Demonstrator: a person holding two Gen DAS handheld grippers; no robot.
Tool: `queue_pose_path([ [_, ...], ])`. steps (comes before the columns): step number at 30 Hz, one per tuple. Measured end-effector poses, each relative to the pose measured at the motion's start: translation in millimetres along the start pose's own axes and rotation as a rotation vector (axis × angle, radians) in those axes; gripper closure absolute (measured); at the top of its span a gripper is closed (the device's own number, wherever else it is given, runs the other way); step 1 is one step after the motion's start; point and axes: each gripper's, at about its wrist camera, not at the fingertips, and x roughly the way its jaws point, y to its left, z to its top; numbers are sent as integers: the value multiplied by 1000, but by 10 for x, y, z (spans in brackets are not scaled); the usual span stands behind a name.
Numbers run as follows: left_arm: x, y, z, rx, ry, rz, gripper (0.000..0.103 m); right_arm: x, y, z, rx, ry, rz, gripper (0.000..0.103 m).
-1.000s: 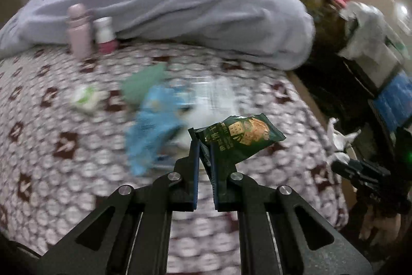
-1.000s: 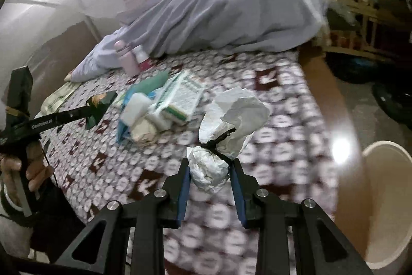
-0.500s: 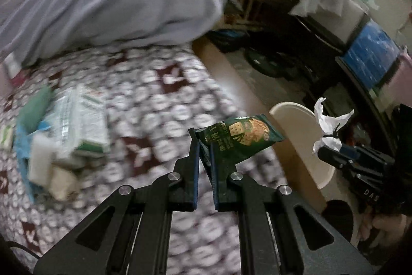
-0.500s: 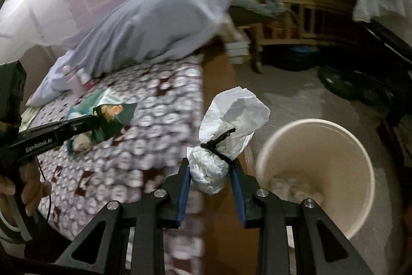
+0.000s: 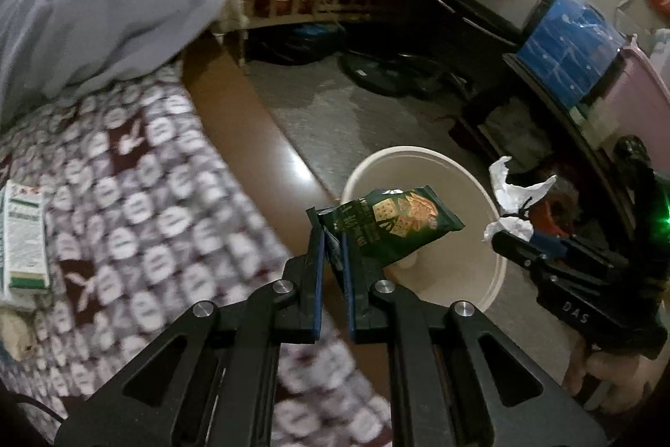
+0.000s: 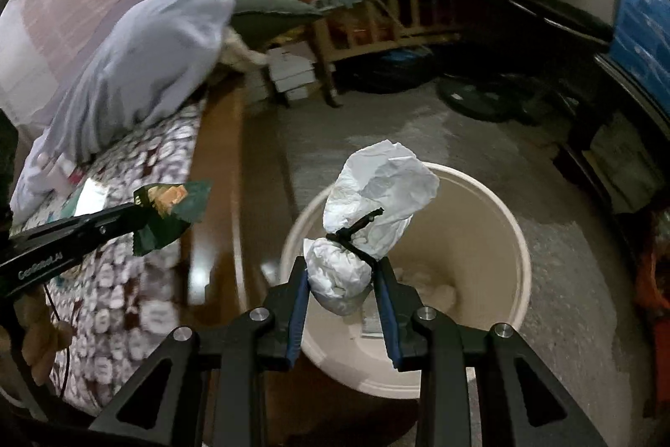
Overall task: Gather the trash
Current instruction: 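Carry both items over the cream bucket and open both tools to drop them, then return both tools over the trash pile on the blanket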
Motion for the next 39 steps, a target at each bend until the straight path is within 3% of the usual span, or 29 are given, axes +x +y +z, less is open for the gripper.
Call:
queue_pose_path([
  [3, 80, -88, 39, -1, 6, -28, 97, 9, -119, 3, 25, -2, -29, 74],
  [5, 114, -105, 55, -29, 13, -71, 96, 4, -181, 6, 50, -11, -66, 65],
  [6, 124, -100, 55, -45, 17, -95, 92, -15, -208, -2, 56, -23, -89, 55],
  [7, 121, -96, 56, -66, 21, -127, 86, -36, -217, -3, 57, -43, -110, 51],
  [9, 102, -97, 48, -83, 14, -158, 51, -49, -223, -3, 57, -50, -106, 50],
  [10, 92, -88, 41, -87, 5, -159, 48, -37, -224, -1, 59, -44, -97, 50],
  [15, 49, 19, 9, -98, 11, -135, 49, 26, -150, -17, 44, -19, -86, 50],
  [27, -244, 413, -250, -59, -44, 138, 48, 110, 342, -34, -20, 2, -11, 49],
  [39, -591, 998, -534, -141, -81, 252, 48, 172, 1126, -53, -141, 13, 60, 44],
])
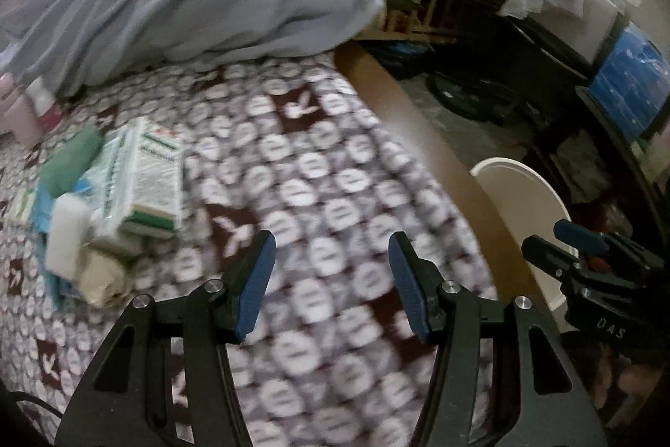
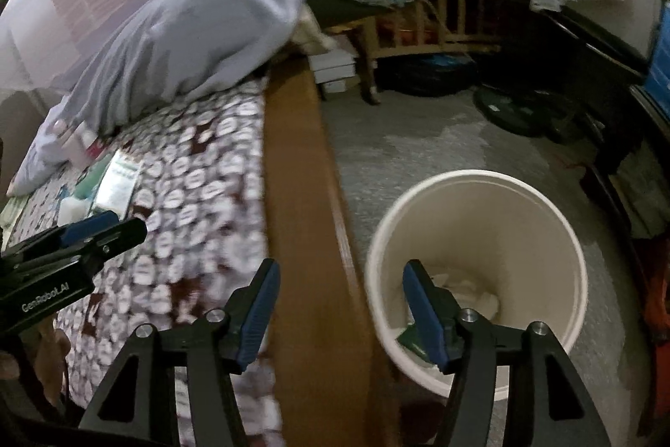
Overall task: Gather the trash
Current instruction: 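Return both tools over the trash pile on the blanket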
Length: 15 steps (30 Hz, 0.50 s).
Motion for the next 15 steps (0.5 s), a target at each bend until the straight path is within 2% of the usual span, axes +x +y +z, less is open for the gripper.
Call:
queue_pose_path([
  [9, -224, 615, -185, -77, -13, 76, 48, 195, 705, -14, -109, 40, 81, 43],
  [15, -417, 1246, -404, -153, -12, 159, 48, 340, 1196, -36, -181, 67, 141, 41],
])
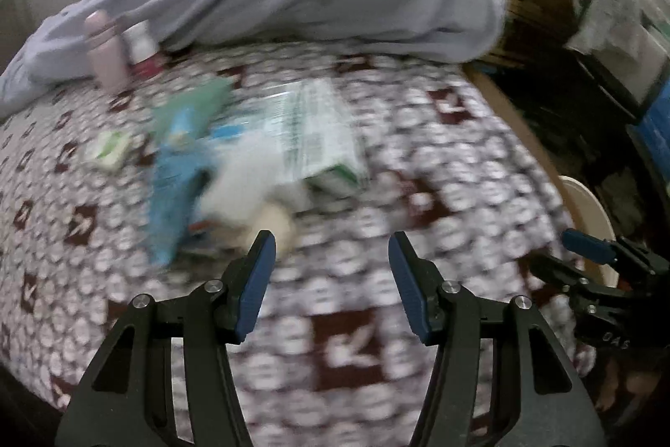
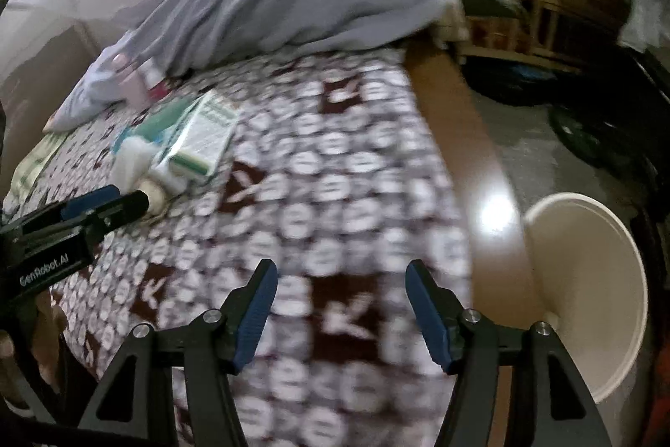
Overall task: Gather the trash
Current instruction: 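Return both tools over the trash pile on the blanket, then grasp the blue snack bag with the left tool while the right tool grasps white foam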
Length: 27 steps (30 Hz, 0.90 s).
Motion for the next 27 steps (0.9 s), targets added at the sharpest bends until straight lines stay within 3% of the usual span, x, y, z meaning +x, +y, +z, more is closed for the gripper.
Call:
queue_pose_path([
  [10, 138, 921, -205, -40, -3, 172, 48, 302, 653, 147, -82, 42, 89, 39],
  [13, 258, 987, -218, 0, -18, 165, 47, 353, 763, 176, -91, 45, 99, 38],
  [17, 485, 982, -172, 47, 20, 116, 46, 416, 914, 261, -106, 49, 121, 37],
  [22, 652, 1168, 5, -26, 33, 56, 47, 503, 1104, 405, -123, 45, 146, 37],
  [24, 668, 1344, 101, -102, 51, 1, 71, 538, 1192, 474, -130, 41, 162, 37],
  [27, 565, 1510, 204, -155, 37, -39, 83, 606, 1354, 596, -131, 26, 200, 36],
])
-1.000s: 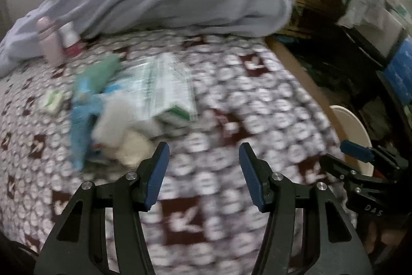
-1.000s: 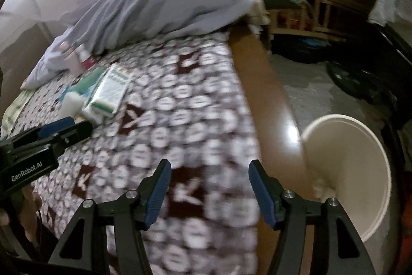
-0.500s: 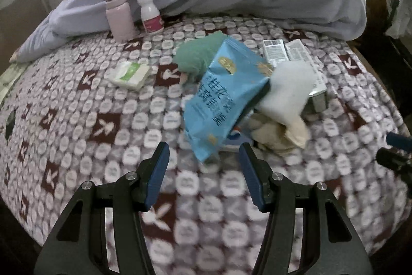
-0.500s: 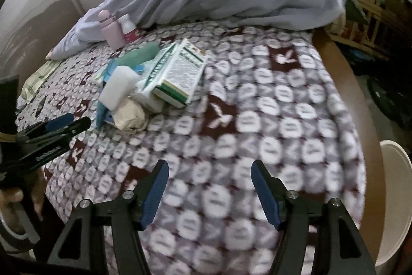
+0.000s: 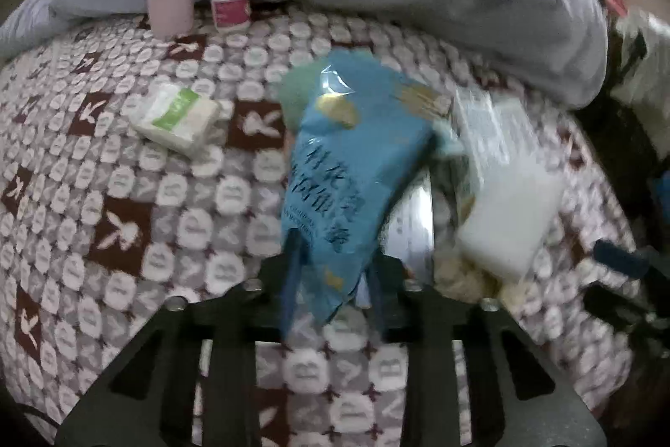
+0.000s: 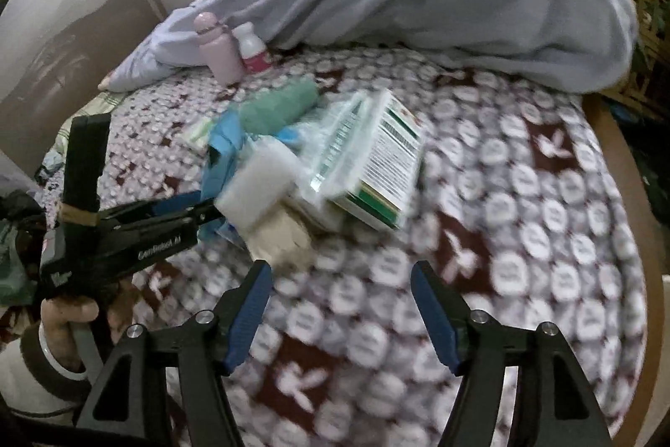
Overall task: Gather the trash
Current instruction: 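Grasp the blue snack bag with the left tool while the right tool grasps white foam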
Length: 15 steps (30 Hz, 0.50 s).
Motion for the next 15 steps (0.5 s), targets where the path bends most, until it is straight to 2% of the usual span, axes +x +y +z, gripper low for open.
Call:
queue_pose_path([
  [4, -154, 110, 79, -10, -21, 28, 90, 157, 157, 187, 16, -22, 52, 35],
  [10, -134, 301, 37, -68, 7, -13, 92, 517, 238, 423, 76, 8, 108, 37],
  [11, -127, 319, 23, -78, 12, -20, 92, 553, 239, 425, 81, 6, 118, 43],
  [12, -125, 340, 10, -91, 15, -26, 93, 559, 242, 417, 81, 5, 130, 65],
  [15, -179, 365, -17, -113, 15, -48, 94, 469, 250, 359, 60, -18, 139, 71],
])
